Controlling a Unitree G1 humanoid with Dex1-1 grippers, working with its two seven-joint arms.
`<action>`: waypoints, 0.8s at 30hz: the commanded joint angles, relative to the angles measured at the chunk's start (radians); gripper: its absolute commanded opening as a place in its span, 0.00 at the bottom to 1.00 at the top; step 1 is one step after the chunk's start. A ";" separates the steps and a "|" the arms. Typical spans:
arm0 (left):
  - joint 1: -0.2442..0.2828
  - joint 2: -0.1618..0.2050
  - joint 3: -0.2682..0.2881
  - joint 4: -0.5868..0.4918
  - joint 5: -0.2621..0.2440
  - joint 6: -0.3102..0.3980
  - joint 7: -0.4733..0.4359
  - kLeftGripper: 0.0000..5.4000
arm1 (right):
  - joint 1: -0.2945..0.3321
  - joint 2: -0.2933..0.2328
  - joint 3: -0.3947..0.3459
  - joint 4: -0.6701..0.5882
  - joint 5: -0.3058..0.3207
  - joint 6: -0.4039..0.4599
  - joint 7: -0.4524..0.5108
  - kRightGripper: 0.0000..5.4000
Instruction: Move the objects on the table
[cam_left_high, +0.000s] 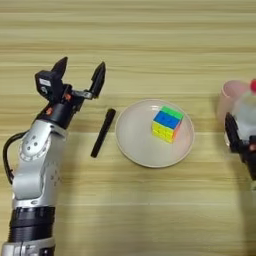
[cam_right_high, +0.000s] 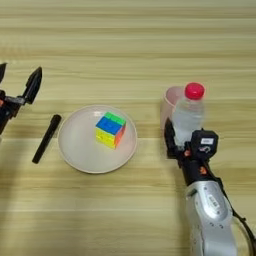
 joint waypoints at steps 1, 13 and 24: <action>-0.050 0.013 0.041 0.109 0.069 -0.053 0.077 1.00 | -0.012 0.013 0.022 0.024 -0.015 -0.052 0.002 0.59; -0.129 0.030 0.101 0.394 0.087 -0.176 0.112 1.00 | -0.038 0.031 0.067 0.167 -0.098 -0.173 -0.016 0.59; -0.193 0.059 0.115 0.642 0.108 -0.251 0.118 1.00 | -0.060 0.035 0.071 0.257 -0.109 -0.213 -0.031 0.59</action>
